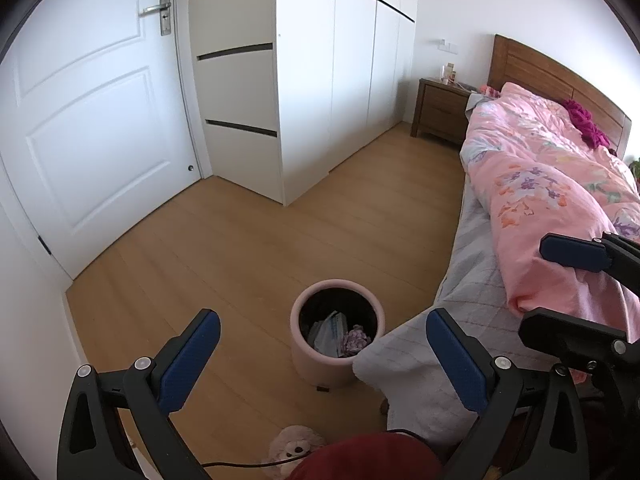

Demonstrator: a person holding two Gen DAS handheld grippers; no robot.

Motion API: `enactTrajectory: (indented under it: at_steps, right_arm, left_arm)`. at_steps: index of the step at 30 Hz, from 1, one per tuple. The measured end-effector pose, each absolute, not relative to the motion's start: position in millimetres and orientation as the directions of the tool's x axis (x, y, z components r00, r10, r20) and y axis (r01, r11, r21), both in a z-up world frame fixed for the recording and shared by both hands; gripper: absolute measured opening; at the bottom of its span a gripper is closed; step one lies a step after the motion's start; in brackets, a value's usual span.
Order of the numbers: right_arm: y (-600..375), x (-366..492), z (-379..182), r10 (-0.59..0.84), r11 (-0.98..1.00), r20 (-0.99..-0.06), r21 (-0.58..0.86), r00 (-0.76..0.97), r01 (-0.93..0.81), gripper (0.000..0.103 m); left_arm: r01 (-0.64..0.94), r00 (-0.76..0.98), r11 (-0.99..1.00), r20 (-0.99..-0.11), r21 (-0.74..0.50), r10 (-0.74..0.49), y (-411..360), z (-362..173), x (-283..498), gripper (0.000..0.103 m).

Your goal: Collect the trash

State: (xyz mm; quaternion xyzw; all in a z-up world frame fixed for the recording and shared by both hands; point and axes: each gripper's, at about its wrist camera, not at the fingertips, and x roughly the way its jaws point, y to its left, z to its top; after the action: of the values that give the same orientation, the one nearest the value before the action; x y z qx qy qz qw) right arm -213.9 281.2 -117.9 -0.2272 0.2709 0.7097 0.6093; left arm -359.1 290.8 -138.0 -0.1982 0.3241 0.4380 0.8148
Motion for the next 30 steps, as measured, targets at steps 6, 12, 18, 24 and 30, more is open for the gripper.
enactTrajectory:
  at_steps: [6,12,18,24,30]
  right_arm:
    - [279,-218,-120,0.748,-0.115,-0.647,0.092,-0.147,-0.989,0.079]
    - [278,-219,-119,0.748,-0.116,-0.647,0.091,-0.147,-0.989,0.079]
    - [277,-220,-118,0.746,-0.117,-0.65,0.087,-0.145,-0.989,0.079]
    - [276,-220,-117,0.747,-0.117,-0.649,0.086,-0.145,-0.989,0.08]
    - [274,-220,-118,0.749,-0.114,-0.647,0.084,-0.141,-0.99,0.082]
  left_arm:
    - [-0.848,0.431,0.522,-0.698,-0.096,0.572,297,-143,-368,0.103]
    - [-0.85,0.444,0.51,-0.704,-0.133,0.555,301,-146,-376,0.103]
    - [-0.842,0.424,0.534,-0.704,-0.076,0.569,296,-144,-370,0.103]
    - [-0.828,0.433,0.557,-0.707,-0.066,0.559,290,-143,-365,0.103]
    - [-0.825,0.44,0.56,-0.705,-0.073,0.556,290,-142,-364,0.103]
